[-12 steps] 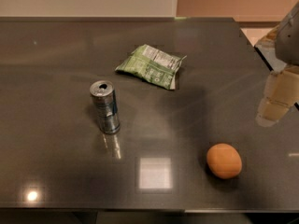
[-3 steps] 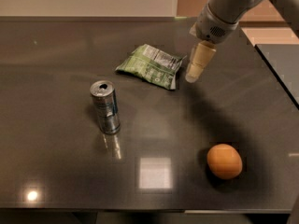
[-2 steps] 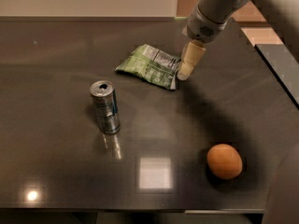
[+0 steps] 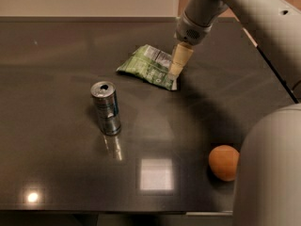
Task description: Pick green jalapeno chip bag
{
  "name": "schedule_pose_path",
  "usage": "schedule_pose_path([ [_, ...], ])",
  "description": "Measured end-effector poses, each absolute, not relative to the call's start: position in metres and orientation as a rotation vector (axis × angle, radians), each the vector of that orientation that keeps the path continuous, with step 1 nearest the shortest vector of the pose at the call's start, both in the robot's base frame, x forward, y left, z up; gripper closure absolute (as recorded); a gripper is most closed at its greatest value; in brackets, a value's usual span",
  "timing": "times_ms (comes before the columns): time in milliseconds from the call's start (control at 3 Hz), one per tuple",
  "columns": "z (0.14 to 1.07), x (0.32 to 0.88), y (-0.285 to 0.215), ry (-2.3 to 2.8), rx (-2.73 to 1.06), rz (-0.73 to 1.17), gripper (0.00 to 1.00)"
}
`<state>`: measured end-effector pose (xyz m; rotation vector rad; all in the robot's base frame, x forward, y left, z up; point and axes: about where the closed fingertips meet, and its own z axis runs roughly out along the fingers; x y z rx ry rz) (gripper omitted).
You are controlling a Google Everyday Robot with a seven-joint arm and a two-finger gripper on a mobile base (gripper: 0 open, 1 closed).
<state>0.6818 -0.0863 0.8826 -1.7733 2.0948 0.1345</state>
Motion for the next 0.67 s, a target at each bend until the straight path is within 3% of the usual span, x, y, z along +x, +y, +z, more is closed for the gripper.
schedule_pose_path([
  [667, 0.860, 0.705, -0.065, 2.116, -1.786, 0.170, 0.00],
])
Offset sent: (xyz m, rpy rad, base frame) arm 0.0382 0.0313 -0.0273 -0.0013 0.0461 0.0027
